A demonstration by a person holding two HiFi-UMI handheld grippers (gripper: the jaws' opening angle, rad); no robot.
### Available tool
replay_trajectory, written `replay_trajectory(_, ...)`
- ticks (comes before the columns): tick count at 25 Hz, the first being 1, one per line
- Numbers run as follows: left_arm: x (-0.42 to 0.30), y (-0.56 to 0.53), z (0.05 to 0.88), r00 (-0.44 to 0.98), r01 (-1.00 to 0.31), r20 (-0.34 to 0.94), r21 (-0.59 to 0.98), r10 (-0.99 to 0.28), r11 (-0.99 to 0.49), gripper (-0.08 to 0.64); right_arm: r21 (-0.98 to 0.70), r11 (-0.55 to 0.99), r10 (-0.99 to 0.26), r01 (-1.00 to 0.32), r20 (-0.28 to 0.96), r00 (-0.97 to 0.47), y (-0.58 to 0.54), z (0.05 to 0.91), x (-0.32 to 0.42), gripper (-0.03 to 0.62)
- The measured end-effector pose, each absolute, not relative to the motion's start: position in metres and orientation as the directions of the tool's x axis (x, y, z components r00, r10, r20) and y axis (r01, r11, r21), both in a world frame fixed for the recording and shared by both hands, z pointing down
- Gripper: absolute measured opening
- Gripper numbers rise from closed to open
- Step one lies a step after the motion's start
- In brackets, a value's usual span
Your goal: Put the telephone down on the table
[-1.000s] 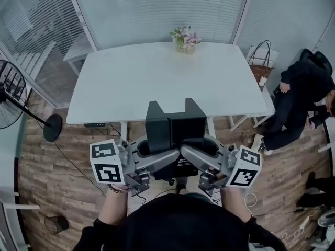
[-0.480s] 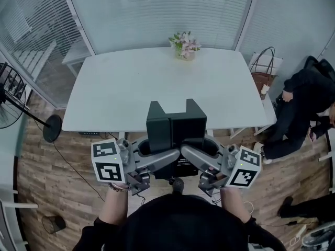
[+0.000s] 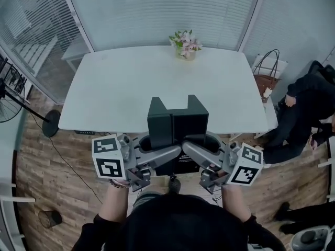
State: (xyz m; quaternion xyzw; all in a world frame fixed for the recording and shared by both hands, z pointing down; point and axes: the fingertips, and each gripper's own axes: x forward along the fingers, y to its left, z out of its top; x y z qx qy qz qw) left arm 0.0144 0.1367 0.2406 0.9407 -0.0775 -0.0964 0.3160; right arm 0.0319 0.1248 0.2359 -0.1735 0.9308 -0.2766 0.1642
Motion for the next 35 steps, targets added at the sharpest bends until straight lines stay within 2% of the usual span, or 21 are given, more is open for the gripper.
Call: replay_trajectory(35, 0.017, 0.117, 0.257, 0.969, -0.103, -0.106, 0.64, -0.221, -0.761, 0.178, -0.612, 0.762, -0.402, -0.211, -0.191, -0.895, 0.104, 0.252, 0.033, 0.19)
